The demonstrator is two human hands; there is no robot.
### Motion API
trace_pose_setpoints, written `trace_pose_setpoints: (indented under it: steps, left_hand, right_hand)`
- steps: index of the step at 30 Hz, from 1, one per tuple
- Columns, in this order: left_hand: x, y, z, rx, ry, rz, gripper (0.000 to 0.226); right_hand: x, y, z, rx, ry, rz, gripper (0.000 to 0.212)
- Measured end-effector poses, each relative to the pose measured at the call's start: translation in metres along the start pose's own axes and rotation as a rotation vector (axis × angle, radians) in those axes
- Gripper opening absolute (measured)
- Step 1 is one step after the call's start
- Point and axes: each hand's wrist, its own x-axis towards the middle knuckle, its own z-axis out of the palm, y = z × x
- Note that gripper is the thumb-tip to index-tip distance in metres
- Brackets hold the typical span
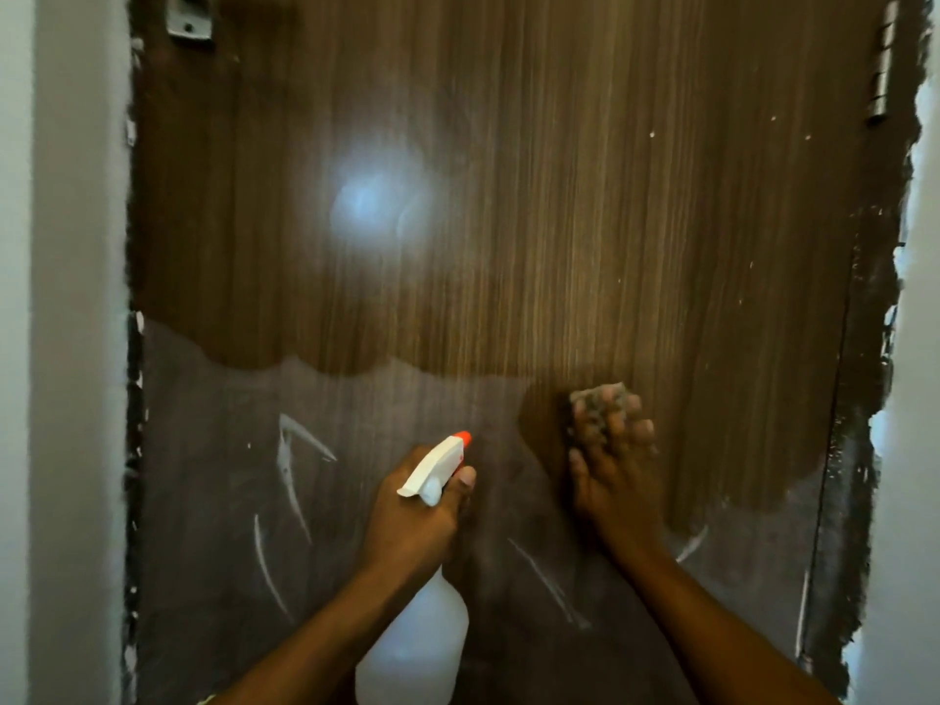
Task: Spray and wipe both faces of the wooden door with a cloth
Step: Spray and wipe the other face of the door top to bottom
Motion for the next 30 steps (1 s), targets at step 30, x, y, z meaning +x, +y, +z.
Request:
trace_pose_setpoints:
  steps: [30]
  left_hand:
    - [0.047,-0.007,-0.124,0.064,0.107,-0.093,0.049]
  right_hand:
    - [0.019,-0.109,0.009,-0.071,-0.037,-0.625,0.057]
